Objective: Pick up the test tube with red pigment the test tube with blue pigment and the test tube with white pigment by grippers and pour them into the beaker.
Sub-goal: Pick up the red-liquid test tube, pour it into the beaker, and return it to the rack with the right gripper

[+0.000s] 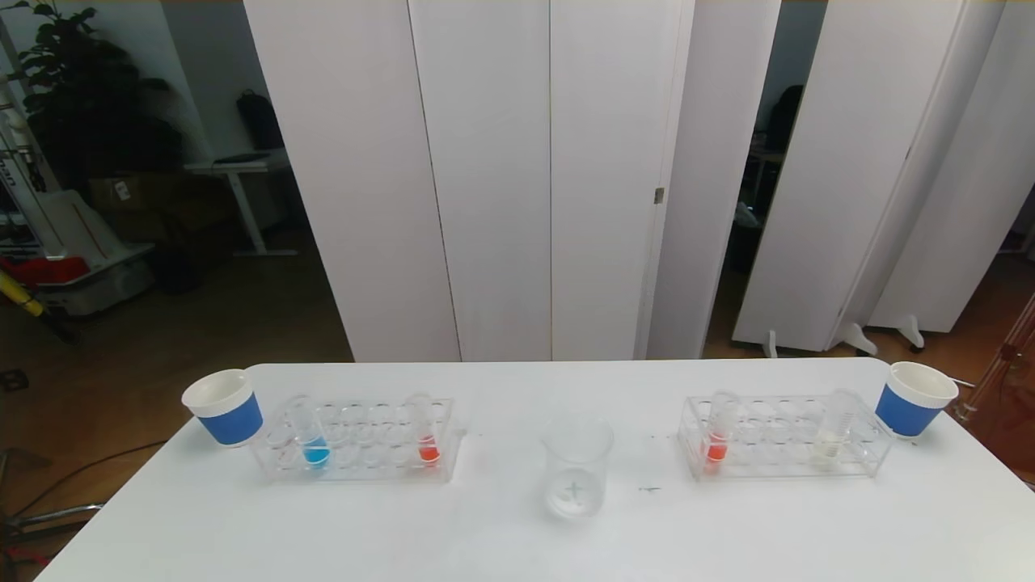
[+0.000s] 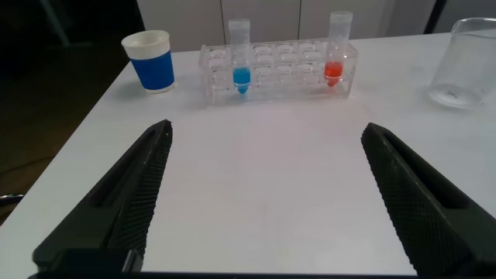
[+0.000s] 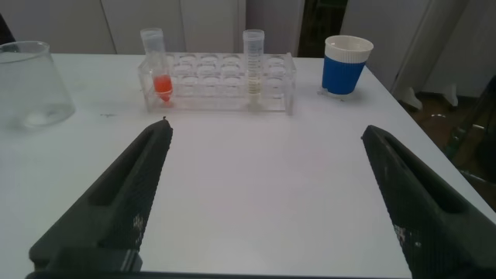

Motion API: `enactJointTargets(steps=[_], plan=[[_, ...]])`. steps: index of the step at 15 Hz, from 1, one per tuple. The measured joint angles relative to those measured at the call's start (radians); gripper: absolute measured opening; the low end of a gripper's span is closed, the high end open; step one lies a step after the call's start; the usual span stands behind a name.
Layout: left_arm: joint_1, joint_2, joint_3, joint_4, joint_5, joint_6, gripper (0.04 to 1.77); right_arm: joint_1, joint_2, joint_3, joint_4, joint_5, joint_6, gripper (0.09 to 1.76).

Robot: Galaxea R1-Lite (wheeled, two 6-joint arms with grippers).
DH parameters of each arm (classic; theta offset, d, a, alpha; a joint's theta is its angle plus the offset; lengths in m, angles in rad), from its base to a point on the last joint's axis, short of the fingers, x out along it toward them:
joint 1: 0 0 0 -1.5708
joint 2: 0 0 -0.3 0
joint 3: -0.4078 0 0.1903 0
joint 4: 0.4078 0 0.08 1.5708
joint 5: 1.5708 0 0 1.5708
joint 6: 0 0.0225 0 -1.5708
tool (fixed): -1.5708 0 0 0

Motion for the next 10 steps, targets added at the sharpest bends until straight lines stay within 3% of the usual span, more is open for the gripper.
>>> enactJointTargets(steps=[10], plan=[[0.0,0.0,0.0,0.0,0.0,0.0,1.74,0.0,0.0,0.0,0.0,0.0,0.0,1.75]])
